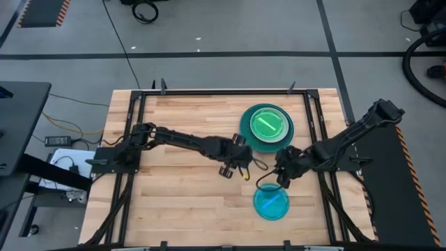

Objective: Stack plastic plates
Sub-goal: Stack the blue transparent plate on the green transparent plate

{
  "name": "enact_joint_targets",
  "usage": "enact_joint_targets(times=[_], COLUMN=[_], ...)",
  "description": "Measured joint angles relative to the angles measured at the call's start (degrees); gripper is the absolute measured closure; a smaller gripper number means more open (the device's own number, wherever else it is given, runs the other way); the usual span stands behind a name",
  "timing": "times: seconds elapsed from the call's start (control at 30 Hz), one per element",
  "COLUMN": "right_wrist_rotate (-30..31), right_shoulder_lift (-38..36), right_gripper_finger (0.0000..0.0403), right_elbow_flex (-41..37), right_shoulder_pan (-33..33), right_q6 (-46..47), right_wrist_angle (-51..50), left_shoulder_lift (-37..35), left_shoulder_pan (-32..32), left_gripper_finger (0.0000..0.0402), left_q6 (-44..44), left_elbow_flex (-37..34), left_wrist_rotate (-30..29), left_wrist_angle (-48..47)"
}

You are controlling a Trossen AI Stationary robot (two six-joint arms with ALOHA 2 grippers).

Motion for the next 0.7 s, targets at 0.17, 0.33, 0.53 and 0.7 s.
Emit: enact_joint_targets(times=[0.17, 0.33, 0.53, 0.7], right_wrist_rotate=[-8.5, -15.5, -21.7, -25.1], right_shoulder_lift=[5.3, 9.4, 13.5, 15.0], right_gripper_finger=[0.0264, 0.0264, 0.0264, 0.0264], right_elbow_flex=[0.0, 0.0, 0.0, 0.0], right_shoulder_pan=[0.0, -0.2, -0.5, -0.5], right_q6=[3.3, 4.1, 4.5, 5.0], right_wrist_angle=[0.3, 1.3, 1.9, 3.8], left_shoulder_lift=[-0.5, -0.5, -2.8, -10.1], left_shoulder_pan=[-2.8, -5.4, -7.6, -8.7], left_gripper_finger=[0.0261, 0.0261, 0.0261, 0.0261], left_q6=[-3.0, -5.2, -6.8, -8.7], left_elbow_flex=[-3.6, -6.6, -13.0, -21.4], left_wrist_rotate=[-1.2, -2.2, -2.4, -3.4], left_wrist_angle=[0.4, 0.8, 4.1, 11.5])
